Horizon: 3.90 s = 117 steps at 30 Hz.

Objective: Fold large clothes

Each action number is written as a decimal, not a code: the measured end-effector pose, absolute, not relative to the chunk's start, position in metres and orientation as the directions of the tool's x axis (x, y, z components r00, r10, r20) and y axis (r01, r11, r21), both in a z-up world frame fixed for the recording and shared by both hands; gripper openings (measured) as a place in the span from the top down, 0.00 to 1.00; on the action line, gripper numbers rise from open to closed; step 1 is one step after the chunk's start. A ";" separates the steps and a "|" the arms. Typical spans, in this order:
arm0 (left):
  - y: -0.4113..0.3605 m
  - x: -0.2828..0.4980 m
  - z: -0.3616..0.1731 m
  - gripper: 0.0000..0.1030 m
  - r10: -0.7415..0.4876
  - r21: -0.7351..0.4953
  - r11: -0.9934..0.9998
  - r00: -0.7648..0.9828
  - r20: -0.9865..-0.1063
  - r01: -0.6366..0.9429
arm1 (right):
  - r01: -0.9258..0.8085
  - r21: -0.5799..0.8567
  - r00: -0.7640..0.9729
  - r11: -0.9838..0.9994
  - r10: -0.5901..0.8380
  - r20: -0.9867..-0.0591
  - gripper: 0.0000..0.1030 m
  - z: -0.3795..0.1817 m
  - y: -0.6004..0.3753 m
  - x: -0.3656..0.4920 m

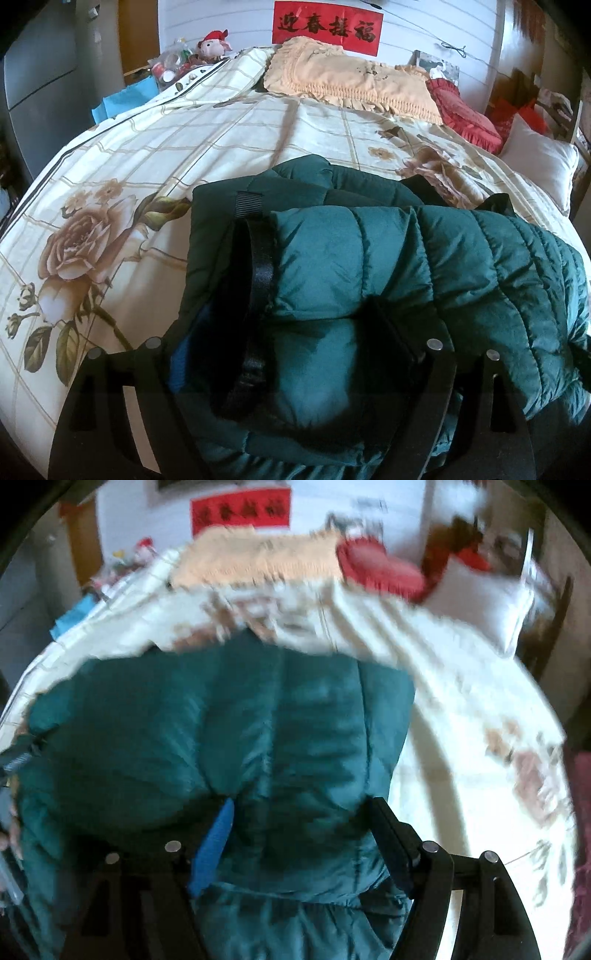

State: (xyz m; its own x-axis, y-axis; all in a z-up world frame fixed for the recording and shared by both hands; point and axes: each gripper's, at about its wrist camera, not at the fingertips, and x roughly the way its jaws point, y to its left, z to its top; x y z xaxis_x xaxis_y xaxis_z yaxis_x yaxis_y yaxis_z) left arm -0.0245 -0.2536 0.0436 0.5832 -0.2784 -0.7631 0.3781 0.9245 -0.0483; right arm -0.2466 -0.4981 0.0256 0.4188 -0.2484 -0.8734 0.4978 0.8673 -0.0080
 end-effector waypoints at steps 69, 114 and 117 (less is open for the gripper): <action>-0.019 -0.253 0.030 0.18 -0.465 -0.345 0.848 0.252 -0.849 0.402 | 0.537 0.267 0.396 0.800 0.040 -0.917 0.12 0.040 -0.424 -0.547; -0.037 -0.265 0.036 0.74 -0.452 -0.263 0.814 0.279 -0.848 0.518 | 0.287 0.322 0.488 0.902 0.152 -0.859 0.81 0.053 -0.389 -0.522; -0.034 -0.262 0.053 0.87 -0.481 -0.281 0.806 0.299 -0.824 0.521 | 0.271 0.349 0.531 0.897 0.163 -0.832 0.82 0.068 -0.394 -0.519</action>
State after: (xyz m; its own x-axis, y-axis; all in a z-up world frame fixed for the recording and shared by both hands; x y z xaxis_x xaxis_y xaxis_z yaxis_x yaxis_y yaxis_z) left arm -0.2619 -0.0343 0.0533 0.2987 -0.4808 -0.8244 0.5209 0.8059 -0.2813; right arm -0.5193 -0.3940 0.0680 0.5308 0.1629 -0.8317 0.2714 0.8970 0.3489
